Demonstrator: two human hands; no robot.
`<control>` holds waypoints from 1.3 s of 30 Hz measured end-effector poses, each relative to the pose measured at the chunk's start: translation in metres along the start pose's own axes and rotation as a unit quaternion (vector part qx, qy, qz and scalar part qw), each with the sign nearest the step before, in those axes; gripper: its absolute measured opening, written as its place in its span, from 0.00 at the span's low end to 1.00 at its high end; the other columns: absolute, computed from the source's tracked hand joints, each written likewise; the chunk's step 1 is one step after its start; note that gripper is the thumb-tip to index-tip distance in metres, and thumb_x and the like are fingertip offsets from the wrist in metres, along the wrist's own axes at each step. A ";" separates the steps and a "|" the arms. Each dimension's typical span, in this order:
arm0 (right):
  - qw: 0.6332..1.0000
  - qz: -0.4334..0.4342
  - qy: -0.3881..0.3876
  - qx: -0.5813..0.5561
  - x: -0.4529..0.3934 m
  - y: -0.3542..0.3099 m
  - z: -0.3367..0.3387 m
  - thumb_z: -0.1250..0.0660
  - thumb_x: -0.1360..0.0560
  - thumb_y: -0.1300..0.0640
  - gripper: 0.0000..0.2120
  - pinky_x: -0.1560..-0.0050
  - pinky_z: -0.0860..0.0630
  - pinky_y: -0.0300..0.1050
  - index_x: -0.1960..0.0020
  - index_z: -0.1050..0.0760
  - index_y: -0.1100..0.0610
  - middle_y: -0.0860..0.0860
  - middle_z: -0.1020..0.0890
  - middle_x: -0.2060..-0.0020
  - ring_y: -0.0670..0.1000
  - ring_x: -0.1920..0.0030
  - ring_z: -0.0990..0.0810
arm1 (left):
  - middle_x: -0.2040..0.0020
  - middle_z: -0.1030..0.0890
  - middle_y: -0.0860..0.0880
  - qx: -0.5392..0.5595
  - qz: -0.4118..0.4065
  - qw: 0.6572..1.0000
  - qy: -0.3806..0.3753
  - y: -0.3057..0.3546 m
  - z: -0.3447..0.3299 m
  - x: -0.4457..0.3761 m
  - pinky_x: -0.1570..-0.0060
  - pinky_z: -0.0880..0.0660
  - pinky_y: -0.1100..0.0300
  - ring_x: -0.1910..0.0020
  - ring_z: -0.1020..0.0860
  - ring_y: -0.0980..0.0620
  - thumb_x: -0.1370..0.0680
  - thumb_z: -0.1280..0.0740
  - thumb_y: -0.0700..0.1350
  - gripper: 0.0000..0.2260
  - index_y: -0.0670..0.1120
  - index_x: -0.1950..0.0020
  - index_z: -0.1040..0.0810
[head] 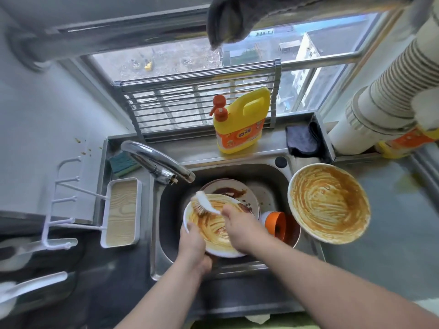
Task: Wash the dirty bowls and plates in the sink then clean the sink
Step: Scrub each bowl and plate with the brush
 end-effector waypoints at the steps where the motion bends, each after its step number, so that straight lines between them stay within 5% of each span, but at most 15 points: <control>1: 0.999 -0.020 0.011 0.034 -0.009 0.013 0.012 0.47 0.15 0.56 0.15 0.56 0.23 0.53 0.32 0.35 0.42 0.54 0.20 0.49 0.58 0.52 0.20 | 0.44 0.15 0.40 -0.010 -0.009 1.000 -0.004 0.001 0.000 0.000 0.40 0.21 0.32 0.45 0.16 0.37 0.10 0.50 0.53 0.15 0.51 0.35 0.24; 6: 0.989 -0.090 -0.036 0.112 0.017 0.094 0.012 0.45 0.18 0.53 0.12 0.53 0.19 0.59 0.48 0.38 0.33 0.52 0.22 0.51 0.57 0.54 0.21 | 0.43 0.17 0.43 -0.060 -0.071 0.996 0.016 0.040 0.012 -0.017 0.42 0.20 0.31 0.45 0.17 0.39 0.11 0.48 0.54 0.13 0.57 0.31 0.28; 13: 0.997 -0.068 0.015 0.042 0.052 0.084 0.001 0.50 0.14 0.52 0.06 0.58 0.18 0.61 0.44 0.37 0.42 0.53 0.19 0.60 0.59 0.59 0.19 | 0.38 0.19 0.44 -0.087 -0.115 0.990 -0.001 0.059 0.007 -0.018 0.37 0.21 0.36 0.41 0.18 0.41 0.11 0.48 0.53 0.16 0.56 0.26 0.29; 18: 0.989 -0.042 0.070 0.121 0.007 0.064 0.042 0.45 0.14 0.55 0.09 0.70 0.27 0.48 0.41 0.41 0.41 0.50 0.22 0.60 0.52 0.63 0.22 | 0.42 0.18 0.46 -0.103 -0.118 0.987 -0.036 0.057 0.001 -0.011 0.43 0.19 0.35 0.44 0.17 0.41 0.11 0.48 0.53 0.13 0.59 0.29 0.28; 23: 0.996 -0.065 0.005 0.057 0.046 0.087 -0.009 0.50 0.14 0.53 0.09 0.58 0.18 0.60 0.39 0.38 0.40 0.53 0.19 0.58 0.60 0.59 0.19 | 0.43 0.17 0.45 -0.069 -0.139 0.988 -0.017 0.077 0.003 -0.019 0.45 0.20 0.44 0.47 0.17 0.44 0.10 0.48 0.50 0.13 0.56 0.29 0.28; 28: 0.995 -0.077 0.034 0.048 0.027 0.081 0.010 0.48 0.15 0.58 0.12 0.55 0.17 0.59 0.39 0.39 0.40 0.55 0.19 0.53 0.61 0.55 0.18 | 0.42 0.16 0.46 -0.134 -0.102 0.984 -0.055 0.050 0.003 -0.017 0.58 0.18 0.51 0.46 0.16 0.44 0.11 0.48 0.54 0.15 0.56 0.28 0.27; 36: 0.996 0.023 0.021 -0.080 0.035 -0.005 -0.011 0.50 0.13 0.48 0.09 0.48 0.22 0.58 0.35 0.37 0.43 0.59 0.18 0.47 0.64 0.47 0.19 | 0.43 0.17 0.42 -0.093 -0.015 0.993 -0.072 0.041 -0.025 -0.017 0.57 0.18 0.37 0.49 0.16 0.38 0.12 0.53 0.61 0.16 0.58 0.33 0.30; 39: 0.991 0.040 0.002 -0.126 0.059 0.001 -0.025 0.49 0.13 0.46 0.09 0.48 0.24 0.57 0.35 0.35 0.42 0.58 0.17 0.50 0.63 0.49 0.21 | 0.43 0.15 0.40 -0.082 0.036 0.995 -0.053 0.041 -0.015 -0.031 0.52 0.18 0.30 0.49 0.14 0.35 0.18 0.55 0.73 0.30 0.56 0.29 0.29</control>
Point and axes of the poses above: each hand's wrist, its own x-axis away from the middle knuckle, its own z-axis out of the back of the hand, y = z × x, the point moved 10 cm from there along -x, towards the middle knuckle
